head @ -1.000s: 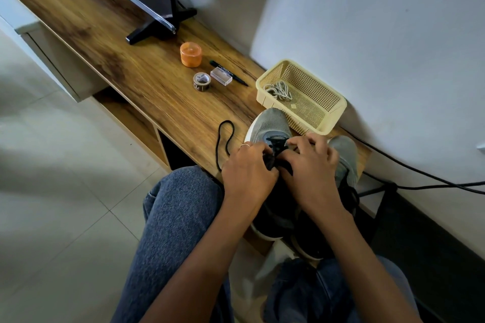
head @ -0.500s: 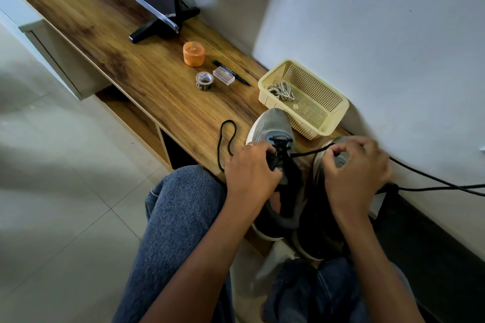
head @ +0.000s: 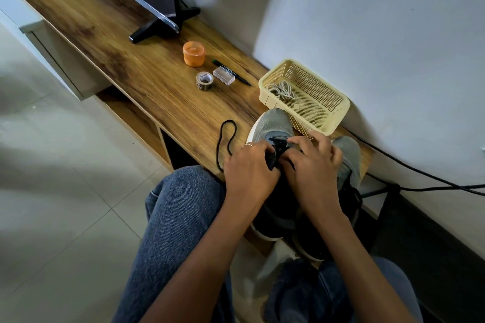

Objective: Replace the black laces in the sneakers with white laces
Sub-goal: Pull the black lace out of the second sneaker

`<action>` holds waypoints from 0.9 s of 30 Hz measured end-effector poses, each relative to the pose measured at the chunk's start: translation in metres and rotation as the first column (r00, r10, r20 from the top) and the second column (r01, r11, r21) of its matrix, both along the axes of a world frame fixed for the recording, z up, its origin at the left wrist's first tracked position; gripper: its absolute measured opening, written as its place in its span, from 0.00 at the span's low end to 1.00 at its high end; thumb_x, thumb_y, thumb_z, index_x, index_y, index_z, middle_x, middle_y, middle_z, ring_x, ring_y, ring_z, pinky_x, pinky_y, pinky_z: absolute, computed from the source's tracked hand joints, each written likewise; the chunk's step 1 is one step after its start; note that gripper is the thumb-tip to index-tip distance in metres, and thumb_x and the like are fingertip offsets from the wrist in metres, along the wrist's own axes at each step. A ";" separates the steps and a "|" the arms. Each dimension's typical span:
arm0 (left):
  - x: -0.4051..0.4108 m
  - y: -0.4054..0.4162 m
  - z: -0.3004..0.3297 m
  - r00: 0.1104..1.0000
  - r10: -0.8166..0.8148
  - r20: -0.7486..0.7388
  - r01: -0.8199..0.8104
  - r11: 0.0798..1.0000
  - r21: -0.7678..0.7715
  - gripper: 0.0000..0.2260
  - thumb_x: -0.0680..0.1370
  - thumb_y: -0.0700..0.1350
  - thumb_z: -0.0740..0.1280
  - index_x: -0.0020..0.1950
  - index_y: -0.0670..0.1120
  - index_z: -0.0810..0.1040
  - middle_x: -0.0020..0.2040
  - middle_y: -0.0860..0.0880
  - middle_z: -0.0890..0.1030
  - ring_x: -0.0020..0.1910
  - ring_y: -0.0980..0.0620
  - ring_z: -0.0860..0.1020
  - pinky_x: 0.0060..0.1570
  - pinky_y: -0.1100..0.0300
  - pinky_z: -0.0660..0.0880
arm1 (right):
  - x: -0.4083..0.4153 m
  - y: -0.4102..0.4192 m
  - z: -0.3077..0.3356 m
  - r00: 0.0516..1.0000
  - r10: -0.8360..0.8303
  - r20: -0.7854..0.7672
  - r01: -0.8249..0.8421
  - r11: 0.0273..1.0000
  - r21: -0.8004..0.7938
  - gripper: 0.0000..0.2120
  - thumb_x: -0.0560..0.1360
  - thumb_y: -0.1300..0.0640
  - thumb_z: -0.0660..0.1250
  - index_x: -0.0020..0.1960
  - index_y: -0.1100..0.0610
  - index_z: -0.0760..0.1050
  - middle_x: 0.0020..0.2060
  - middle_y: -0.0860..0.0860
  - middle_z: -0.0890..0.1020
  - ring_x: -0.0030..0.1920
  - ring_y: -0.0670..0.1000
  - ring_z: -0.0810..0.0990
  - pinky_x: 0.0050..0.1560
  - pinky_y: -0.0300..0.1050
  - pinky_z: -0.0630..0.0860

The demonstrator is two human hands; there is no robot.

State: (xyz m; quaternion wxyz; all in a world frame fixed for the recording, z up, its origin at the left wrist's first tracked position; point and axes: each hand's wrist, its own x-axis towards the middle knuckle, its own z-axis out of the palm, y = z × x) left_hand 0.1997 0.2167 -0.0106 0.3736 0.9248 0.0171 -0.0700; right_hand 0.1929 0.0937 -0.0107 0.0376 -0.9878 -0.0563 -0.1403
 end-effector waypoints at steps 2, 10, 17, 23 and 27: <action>0.000 0.001 0.000 1.000 0.000 -0.001 0.000 1.000 -0.005 0.14 0.72 0.48 0.69 0.58 0.54 0.77 0.56 0.53 0.79 0.58 0.51 0.75 0.57 0.50 0.72 | 0.000 -0.003 0.003 0.999 -0.004 0.036 0.004 1.000 0.008 0.03 0.72 0.57 0.69 0.43 0.56 0.80 0.55 0.51 0.80 0.63 0.55 0.65 0.59 0.52 0.56; 0.000 -0.002 0.000 1.000 0.002 -0.007 -0.002 1.000 -0.017 0.15 0.72 0.48 0.69 0.58 0.54 0.77 0.56 0.53 0.79 0.57 0.51 0.76 0.57 0.49 0.73 | 0.000 -0.007 -0.003 0.995 0.043 -0.095 -0.047 0.998 -0.040 0.06 0.68 0.53 0.74 0.43 0.54 0.81 0.58 0.51 0.79 0.65 0.57 0.63 0.60 0.53 0.54; 0.000 0.000 -0.001 1.000 -0.008 -0.016 0.008 0.999 -0.042 0.15 0.72 0.47 0.69 0.59 0.54 0.76 0.56 0.54 0.80 0.56 0.53 0.77 0.59 0.50 0.71 | -0.006 -0.003 -0.005 0.993 0.012 0.116 -0.021 0.997 0.071 0.11 0.73 0.51 0.61 0.42 0.55 0.80 0.52 0.48 0.81 0.62 0.55 0.68 0.59 0.51 0.58; 0.001 0.002 -0.001 1.000 -0.002 -0.019 0.002 1.000 -0.024 0.16 0.72 0.48 0.69 0.60 0.55 0.75 0.57 0.55 0.80 0.57 0.54 0.77 0.62 0.51 0.68 | -0.012 -0.023 0.014 0.867 -0.451 0.210 0.307 0.817 0.487 0.04 0.72 0.56 0.67 0.40 0.55 0.78 0.50 0.47 0.80 0.57 0.55 0.73 0.59 0.50 0.60; 0.002 0.001 -0.002 1.000 0.002 -0.012 -0.002 1.000 -0.001 0.16 0.73 0.48 0.69 0.60 0.55 0.75 0.57 0.55 0.80 0.58 0.53 0.77 0.61 0.52 0.68 | -0.016 -0.017 0.016 0.866 -0.495 0.064 0.392 0.754 0.526 0.02 0.74 0.57 0.66 0.47 0.52 0.76 0.53 0.48 0.77 0.61 0.56 0.70 0.62 0.52 0.58</action>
